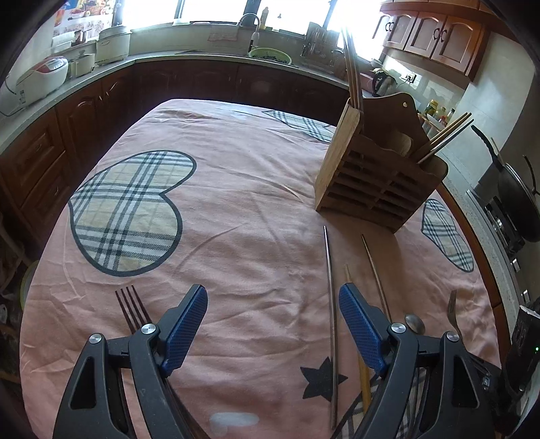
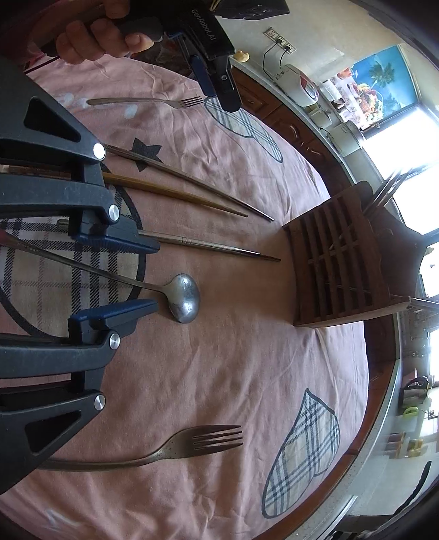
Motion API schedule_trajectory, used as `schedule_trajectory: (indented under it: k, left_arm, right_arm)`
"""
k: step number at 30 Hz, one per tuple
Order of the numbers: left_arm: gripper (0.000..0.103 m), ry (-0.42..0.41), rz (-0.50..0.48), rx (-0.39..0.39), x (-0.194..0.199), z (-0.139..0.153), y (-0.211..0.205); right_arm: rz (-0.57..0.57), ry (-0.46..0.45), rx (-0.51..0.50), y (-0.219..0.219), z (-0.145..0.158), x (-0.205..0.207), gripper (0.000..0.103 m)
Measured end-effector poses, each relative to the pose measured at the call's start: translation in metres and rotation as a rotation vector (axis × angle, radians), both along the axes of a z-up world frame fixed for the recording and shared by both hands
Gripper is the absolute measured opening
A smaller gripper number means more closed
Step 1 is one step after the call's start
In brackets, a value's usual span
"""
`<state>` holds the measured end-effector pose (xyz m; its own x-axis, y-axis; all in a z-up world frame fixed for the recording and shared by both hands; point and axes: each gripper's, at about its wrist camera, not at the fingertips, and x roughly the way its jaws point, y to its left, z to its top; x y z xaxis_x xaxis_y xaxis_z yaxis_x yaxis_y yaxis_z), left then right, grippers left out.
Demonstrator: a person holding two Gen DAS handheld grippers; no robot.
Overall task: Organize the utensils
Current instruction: 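Close the right tool on the metal spoon handle while the left tool grasps a metal chopstick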
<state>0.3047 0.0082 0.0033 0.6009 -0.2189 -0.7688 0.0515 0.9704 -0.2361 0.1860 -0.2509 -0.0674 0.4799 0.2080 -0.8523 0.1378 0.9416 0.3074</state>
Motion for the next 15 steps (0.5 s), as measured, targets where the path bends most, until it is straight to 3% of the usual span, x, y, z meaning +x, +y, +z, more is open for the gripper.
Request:
schedule_trajectory:
  k: [4,6,12,15]
  left_arm:
    - [0.079,0.023,-0.037,0.030,0.026,-0.009,-0.016]
    - [0.079,0.031,-0.060,0.042,0.040,-0.014,-0.025]
    - [0.078,0.057,-0.121,0.115,0.084,-0.032,-0.059]
    - [0.062,0.084,-0.148,0.146,0.103,-0.044,-0.076]
  right_arm:
    - [-0.001,0.010,-0.007,-0.001,-0.005,0.005,0.021]
    - [-0.009,0.007,-0.004,-0.004,-0.005,0.007,0.006]
    - [-0.037,-0.029,0.036,-0.019,0.000,0.009,0.002]
    - [-0.059,-0.057,0.047,-0.028,0.007,0.010,0.002]
